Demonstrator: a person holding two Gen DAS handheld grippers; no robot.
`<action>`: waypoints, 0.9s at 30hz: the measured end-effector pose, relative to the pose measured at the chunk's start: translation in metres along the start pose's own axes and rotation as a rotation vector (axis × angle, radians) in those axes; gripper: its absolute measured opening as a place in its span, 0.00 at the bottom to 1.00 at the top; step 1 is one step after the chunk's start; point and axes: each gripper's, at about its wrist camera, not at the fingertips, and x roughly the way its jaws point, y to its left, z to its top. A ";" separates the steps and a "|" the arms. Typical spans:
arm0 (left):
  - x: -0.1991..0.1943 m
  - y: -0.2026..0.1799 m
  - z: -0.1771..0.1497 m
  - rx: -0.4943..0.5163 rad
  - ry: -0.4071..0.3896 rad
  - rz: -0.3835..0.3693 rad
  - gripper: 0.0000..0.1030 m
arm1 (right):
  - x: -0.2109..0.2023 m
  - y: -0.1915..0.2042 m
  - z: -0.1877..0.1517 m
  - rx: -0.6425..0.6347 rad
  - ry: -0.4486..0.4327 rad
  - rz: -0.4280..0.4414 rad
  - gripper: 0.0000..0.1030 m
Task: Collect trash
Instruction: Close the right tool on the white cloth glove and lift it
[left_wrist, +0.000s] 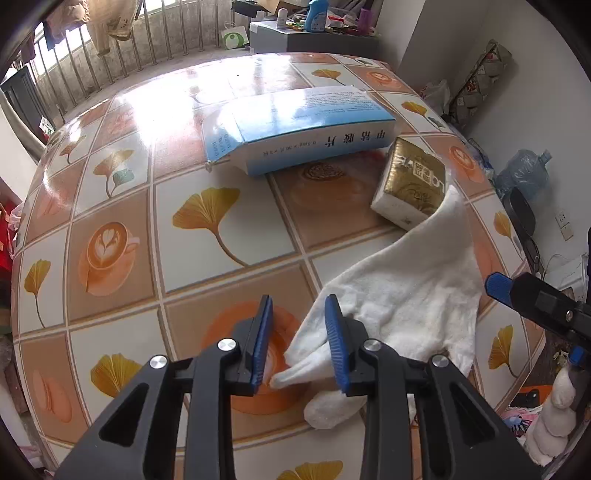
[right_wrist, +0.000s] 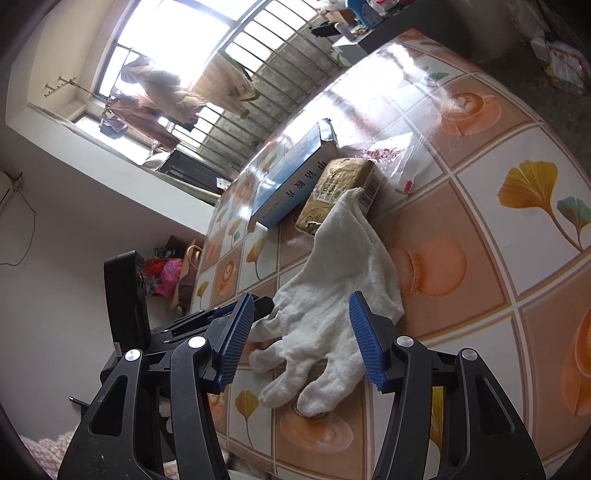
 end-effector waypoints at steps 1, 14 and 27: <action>-0.001 -0.003 -0.003 0.003 0.006 -0.014 0.27 | 0.000 0.000 -0.001 -0.005 -0.002 0.000 0.51; -0.033 0.021 -0.016 -0.054 -0.106 -0.157 0.27 | -0.062 -0.054 0.020 0.103 -0.198 -0.039 0.51; -0.036 0.006 -0.007 0.088 -0.188 -0.325 0.27 | -0.047 -0.037 -0.001 0.107 -0.072 -0.138 0.51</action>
